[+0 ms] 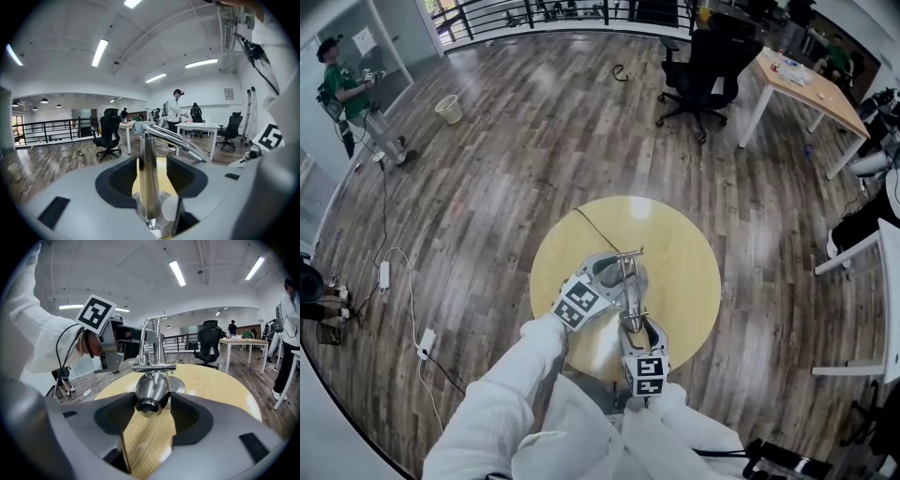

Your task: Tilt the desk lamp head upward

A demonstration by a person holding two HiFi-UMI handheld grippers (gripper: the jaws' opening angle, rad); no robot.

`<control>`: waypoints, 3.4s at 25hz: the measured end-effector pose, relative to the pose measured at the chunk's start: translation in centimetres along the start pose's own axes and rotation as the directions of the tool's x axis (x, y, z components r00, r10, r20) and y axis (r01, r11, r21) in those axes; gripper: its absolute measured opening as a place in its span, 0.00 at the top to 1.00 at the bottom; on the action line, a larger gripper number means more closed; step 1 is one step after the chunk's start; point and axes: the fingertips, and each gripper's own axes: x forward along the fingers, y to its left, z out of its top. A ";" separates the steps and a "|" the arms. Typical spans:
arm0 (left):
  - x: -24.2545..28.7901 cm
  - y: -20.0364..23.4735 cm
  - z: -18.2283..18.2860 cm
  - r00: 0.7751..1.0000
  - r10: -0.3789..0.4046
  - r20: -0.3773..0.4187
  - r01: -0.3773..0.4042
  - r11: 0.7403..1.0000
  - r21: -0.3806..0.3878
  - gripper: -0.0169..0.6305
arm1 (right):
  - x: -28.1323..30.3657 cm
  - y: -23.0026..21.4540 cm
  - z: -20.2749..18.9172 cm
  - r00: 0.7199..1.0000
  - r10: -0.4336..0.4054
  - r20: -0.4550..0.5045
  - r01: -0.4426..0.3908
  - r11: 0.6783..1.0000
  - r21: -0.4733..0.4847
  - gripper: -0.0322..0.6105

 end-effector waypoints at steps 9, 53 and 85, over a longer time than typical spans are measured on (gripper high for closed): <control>0.7 0.4 0.0 1.000 0.003 0.000 -0.003 0.999 -0.035 0.77 | 0.1 -0.1 0.3 0.999 -0.027 0.021 0.027 1.000 0.001 0.60; 1.6 0.3 -0.1 0.998 -0.056 0.006 0.056 0.998 0.021 0.78 | -3.0 -0.7 1.6 0.998 -0.055 -0.036 0.054 0.998 -0.006 0.63; 1.0 0.7 -1.1 0.998 -0.050 -0.025 0.052 0.997 0.063 0.78 | -12.1 1.5 9.7 1.000 -0.003 -0.011 0.002 0.998 -0.069 0.63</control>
